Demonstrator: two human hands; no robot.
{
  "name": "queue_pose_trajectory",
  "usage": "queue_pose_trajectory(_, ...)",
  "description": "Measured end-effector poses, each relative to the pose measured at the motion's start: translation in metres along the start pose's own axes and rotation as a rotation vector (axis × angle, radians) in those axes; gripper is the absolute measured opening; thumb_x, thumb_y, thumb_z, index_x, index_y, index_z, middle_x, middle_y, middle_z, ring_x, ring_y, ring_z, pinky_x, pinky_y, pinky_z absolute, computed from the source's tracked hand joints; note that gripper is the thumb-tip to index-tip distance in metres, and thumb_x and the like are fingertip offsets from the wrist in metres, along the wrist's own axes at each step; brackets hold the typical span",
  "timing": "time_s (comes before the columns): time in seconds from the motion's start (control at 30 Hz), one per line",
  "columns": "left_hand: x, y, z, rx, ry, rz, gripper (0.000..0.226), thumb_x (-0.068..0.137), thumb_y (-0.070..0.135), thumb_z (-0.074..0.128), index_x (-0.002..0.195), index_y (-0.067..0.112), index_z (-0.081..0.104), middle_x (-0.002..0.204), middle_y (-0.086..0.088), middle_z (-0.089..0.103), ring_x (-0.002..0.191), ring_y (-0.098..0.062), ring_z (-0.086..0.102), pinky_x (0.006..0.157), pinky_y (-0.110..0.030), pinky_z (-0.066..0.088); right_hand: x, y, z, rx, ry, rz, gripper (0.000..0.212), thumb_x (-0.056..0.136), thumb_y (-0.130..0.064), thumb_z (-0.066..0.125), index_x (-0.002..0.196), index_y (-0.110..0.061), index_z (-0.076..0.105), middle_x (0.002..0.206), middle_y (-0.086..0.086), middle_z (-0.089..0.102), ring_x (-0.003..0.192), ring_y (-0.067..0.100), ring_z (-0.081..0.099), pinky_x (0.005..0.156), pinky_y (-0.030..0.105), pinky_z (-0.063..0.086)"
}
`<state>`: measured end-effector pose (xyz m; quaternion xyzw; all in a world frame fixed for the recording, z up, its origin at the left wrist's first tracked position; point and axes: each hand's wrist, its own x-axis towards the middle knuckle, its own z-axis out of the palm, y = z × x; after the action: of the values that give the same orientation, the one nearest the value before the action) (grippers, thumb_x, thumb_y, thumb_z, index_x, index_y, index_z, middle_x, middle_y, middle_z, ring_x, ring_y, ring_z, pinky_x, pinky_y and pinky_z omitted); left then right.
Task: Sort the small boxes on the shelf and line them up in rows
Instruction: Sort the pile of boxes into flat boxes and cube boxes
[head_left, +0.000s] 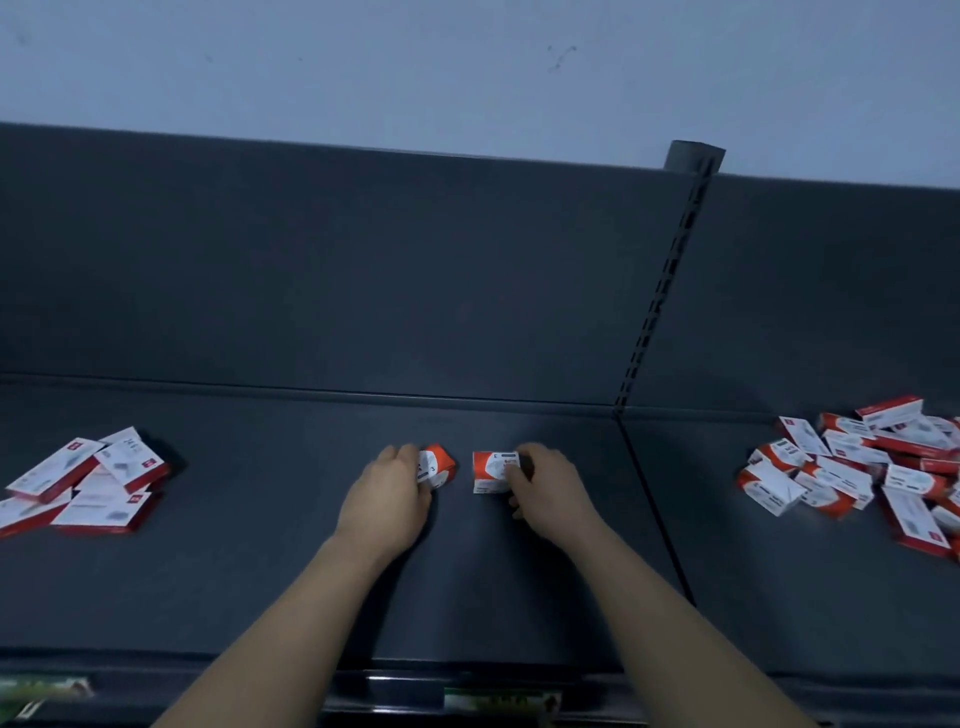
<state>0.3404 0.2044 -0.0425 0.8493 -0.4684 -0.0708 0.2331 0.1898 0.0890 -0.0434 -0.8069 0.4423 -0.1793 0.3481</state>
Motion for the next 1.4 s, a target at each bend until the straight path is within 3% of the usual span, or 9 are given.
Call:
queue_pose_trajectory(0.13, 0.004, 0.007, -0.001, 0.037, 0.051, 0.033, 0.034, 0.091, 0.031, 0.055, 0.121, 0.016, 0.053, 0.11, -0.005, 0.056, 0.101, -0.026, 0.054, 0.08, -0.035, 0.047, -0.003, 0.007, -0.006, -0.087, 0.016, -0.086, 0.029, 0.094, -0.025, 0.052, 0.122, -0.016, 0.053, 0.114, 0.004, 0.049, 0.094, 0.015, 0.052, 0.083, 0.023, 0.042)
queue_pose_trajectory(0.3, 0.011, 0.046, 0.001, 0.083, 0.106, 0.173, 0.038, 0.09, 0.033, 0.054, 0.123, 0.014, 0.054, 0.117, -0.005, 0.058, 0.105, -0.027, 0.053, 0.085, -0.035, 0.042, -0.02, 0.03, -0.04, -0.253, 0.109, -0.15, 0.042, 0.096, -0.027, 0.049, 0.137, -0.016, 0.046, 0.134, 0.001, 0.049, 0.117, 0.015, 0.05, 0.094, 0.02, 0.036)
queue_pose_trajectory(0.37, 0.013, 0.068, 0.005, 0.071, 0.108, 0.219, 0.033, 0.09, 0.033, 0.053, 0.117, 0.014, 0.055, 0.116, -0.005, 0.058, 0.105, -0.027, 0.052, 0.083, -0.035, 0.041, -0.029, 0.042, -0.061, -0.304, 0.125, -0.152, 0.041, 0.097, -0.027, 0.049, 0.136, -0.016, 0.047, 0.135, 0.0, 0.049, 0.12, 0.015, 0.049, 0.096, 0.02, 0.035)
queue_pose_trajectory(0.5, 0.016, 0.117, 0.022, 0.077, 0.065, 0.318, 0.042, 0.092, 0.036, 0.05, 0.128, 0.015, 0.05, 0.128, -0.004, 0.055, 0.115, -0.026, 0.049, 0.094, -0.035, 0.04, -0.047, 0.078, -0.108, -0.408, 0.184, -0.102, 0.041, 0.094, -0.024, 0.052, 0.134, -0.015, 0.05, 0.135, 0.001, 0.051, 0.121, 0.017, 0.049, 0.099, 0.024, 0.036)
queue_pose_trajectory(0.7, 0.012, 0.195, 0.065, 0.04, 0.012, 0.467, 0.044, 0.093, 0.037, 0.05, 0.131, 0.015, 0.048, 0.128, -0.004, 0.054, 0.115, -0.024, 0.049, 0.094, -0.034, 0.041, -0.068, 0.138, -0.183, -0.443, 0.346, 0.048, 0.038, 0.093, -0.016, 0.053, 0.13, -0.012, 0.054, 0.134, 0.003, 0.053, 0.123, 0.023, 0.049, 0.1, 0.029, 0.038)
queue_pose_trajectory(0.93, 0.012, 0.271, 0.121, 0.041, -0.159, 0.503, 0.056, 0.092, 0.043, 0.053, 0.139, 0.015, 0.039, 0.136, -0.006, 0.048, 0.121, -0.023, 0.045, 0.1, -0.036, 0.041, -0.069, 0.19, -0.238, -0.477, 0.359, 0.142, 0.045, 0.092, -0.017, 0.055, 0.136, -0.012, 0.048, 0.139, 0.006, 0.05, 0.127, 0.021, 0.046, 0.107, 0.032, 0.035)
queue_pose_trajectory(1.13, 0.017, 0.311, 0.156, -0.015, -0.207, 0.451, 0.053, 0.087, 0.05, 0.057, 0.128, 0.018, 0.046, 0.123, -0.004, 0.055, 0.11, -0.022, 0.05, 0.089, -0.036, 0.046, -0.052, 0.21, -0.251, -0.465, 0.336, 0.077, 0.045, 0.089, -0.023, 0.061, 0.133, -0.017, 0.052, 0.131, 0.004, 0.055, 0.12, 0.021, 0.049, 0.104, 0.036, 0.04)
queue_pose_trajectory(1.3, 0.012, 0.314, 0.165, -0.121, -0.206, 0.347, 0.048, 0.085, 0.041, 0.062, 0.123, 0.018, 0.045, 0.117, -0.004, 0.05, 0.105, -0.021, 0.051, 0.086, -0.035, 0.048, -0.046, 0.221, -0.249, -0.456, 0.319, 0.027, 0.038, 0.087, -0.027, 0.063, 0.123, -0.018, 0.057, 0.117, 0.003, 0.056, 0.108, 0.019, 0.05, 0.088, 0.028, 0.037)
queue_pose_trajectory(1.4, 0.004, 0.31, 0.157, -0.268, -0.181, 0.261, 0.055, 0.081, 0.031, 0.065, 0.13, 0.021, 0.042, 0.119, 0.001, 0.039, 0.097, -0.016, 0.053, 0.08, -0.028, 0.048, -0.048, 0.219, -0.249, -0.394, 0.31, 0.003, 0.037, 0.088, -0.024, 0.061, 0.124, -0.018, 0.054, 0.122, -0.001, 0.051, 0.102, 0.014, 0.052, 0.079, 0.021, 0.032)
